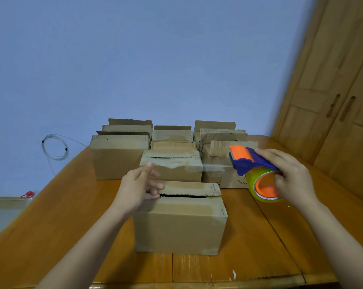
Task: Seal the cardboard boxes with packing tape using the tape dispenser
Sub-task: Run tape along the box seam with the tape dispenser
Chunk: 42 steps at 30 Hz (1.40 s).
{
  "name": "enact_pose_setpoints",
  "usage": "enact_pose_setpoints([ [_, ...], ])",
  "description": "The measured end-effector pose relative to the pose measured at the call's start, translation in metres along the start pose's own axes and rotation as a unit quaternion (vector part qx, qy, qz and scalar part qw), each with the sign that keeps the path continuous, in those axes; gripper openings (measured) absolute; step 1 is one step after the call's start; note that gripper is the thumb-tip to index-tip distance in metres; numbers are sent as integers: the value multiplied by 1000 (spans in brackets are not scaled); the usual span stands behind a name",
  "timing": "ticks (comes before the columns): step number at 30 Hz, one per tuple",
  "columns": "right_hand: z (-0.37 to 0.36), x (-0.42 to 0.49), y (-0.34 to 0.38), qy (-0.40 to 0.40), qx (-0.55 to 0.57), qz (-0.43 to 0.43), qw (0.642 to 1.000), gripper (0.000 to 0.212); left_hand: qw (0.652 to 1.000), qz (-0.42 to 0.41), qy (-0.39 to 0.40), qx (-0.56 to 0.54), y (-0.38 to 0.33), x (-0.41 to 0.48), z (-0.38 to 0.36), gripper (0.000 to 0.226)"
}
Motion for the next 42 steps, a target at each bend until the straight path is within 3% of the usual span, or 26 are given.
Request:
enact_pose_setpoints([
  [9,12,0,-19,-10,-22,-4,1000,74,999,-12,-34,-30,3,1,-1,52],
  [21,-21,-28,-3,11,-33,28,999,74,992,-12,-72,-105,9,-1,1,75],
  [42,-49,-58,-9,39,-42,57,997,85,986,-81,-79,-125,12,-7,6,44],
])
Point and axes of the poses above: each hand's wrist, its own x-axis towards the middle knuckle, its own z-axis out of the back of the hand, y = z × x, the point moved 5 cm from there along x, towards the middle knuckle, and after that the axes turned 13 degrees about -z, right-handed, at the moved point
